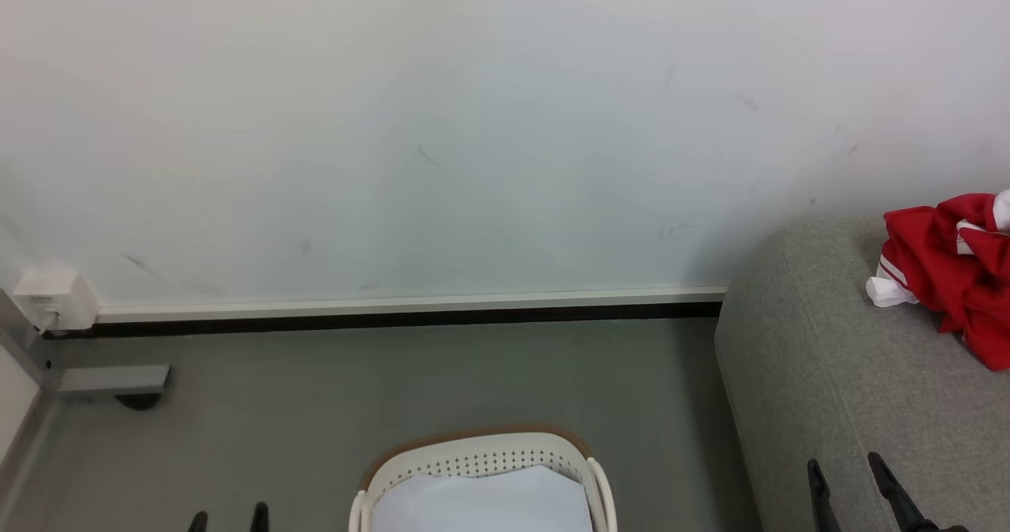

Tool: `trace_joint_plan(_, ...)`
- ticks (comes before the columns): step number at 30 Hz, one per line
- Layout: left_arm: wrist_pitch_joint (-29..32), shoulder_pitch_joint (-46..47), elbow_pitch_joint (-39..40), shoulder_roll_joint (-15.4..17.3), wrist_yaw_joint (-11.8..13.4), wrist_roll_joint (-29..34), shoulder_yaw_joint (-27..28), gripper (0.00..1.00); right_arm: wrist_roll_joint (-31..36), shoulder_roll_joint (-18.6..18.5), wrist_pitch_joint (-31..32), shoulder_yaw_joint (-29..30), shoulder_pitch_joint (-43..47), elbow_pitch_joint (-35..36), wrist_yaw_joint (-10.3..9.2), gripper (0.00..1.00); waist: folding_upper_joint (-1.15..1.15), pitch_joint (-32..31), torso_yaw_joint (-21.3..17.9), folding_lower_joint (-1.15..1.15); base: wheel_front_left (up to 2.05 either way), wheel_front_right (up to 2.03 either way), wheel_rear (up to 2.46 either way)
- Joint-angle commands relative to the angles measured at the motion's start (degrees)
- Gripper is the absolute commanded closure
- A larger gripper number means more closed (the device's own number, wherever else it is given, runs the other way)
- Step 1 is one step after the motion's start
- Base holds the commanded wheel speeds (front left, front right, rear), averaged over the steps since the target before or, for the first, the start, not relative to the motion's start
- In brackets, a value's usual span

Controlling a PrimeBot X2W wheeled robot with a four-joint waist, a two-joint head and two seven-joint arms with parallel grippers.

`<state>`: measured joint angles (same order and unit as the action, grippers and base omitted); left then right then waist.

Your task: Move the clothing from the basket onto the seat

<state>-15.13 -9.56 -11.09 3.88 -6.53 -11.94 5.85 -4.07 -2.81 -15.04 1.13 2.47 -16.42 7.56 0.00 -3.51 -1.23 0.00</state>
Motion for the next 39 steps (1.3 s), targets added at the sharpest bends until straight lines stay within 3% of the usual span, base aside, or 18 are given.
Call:
trace_joint_plan(1, 0.0, 0.2, -0.2, -0.1, -0.2, 0.5, 0.3, 0.0, -0.4, -0.2, -0.2, 0.2, 0.4, -0.2, -0.15, 0.0, 0.0, 0.0, -0.1, 0.0, 0.0, 0.0, 0.0)
trace_joint_plan(21, 0.0, 0.2, -0.2, -0.4, -0.9, 4.5, -0.6, 0.0, -0.2, -0.2, -0.2, -0.9, 0.0, -2.6, -0.15, 0.0, 0.0, -0.4, -0.1, 0.0, 0.0, 0.0, 0.0)
trace_joint_plan(22, 0.0, 0.1, -0.2, -0.7, -0.6, 4.2, -0.8, 1.0, 0.0, 0.0, 0.0, -0.9, 0.0, -2.4, 0.0, 1.0, 0.0, -0.4, -0.1, 0.0, 0.0, 0.0, 0.0)
trace_joint_plan(26, 0.3, 0.0, -2.1, -1.3, -0.7, 3.7, -0.8, 1.0, -0.6, 0.4, 0.5, -0.7, 0.2, -4.1, 0.0, 1.0, 0.0, -0.4, 0.0, 0.0, 0.0, 0.0, 0.0)
trace_joint_plan(39, 4.2, 2.9, -2.2, -1.2, -0.7, -11.0, -0.4, 1.0, -16.0, 0.3, 4.3, 0.4, -1.5, -2.9, -0.01, 1.0, 0.0, 0.1, 0.1, 0.0, 0.0, 0.0, 0.0)
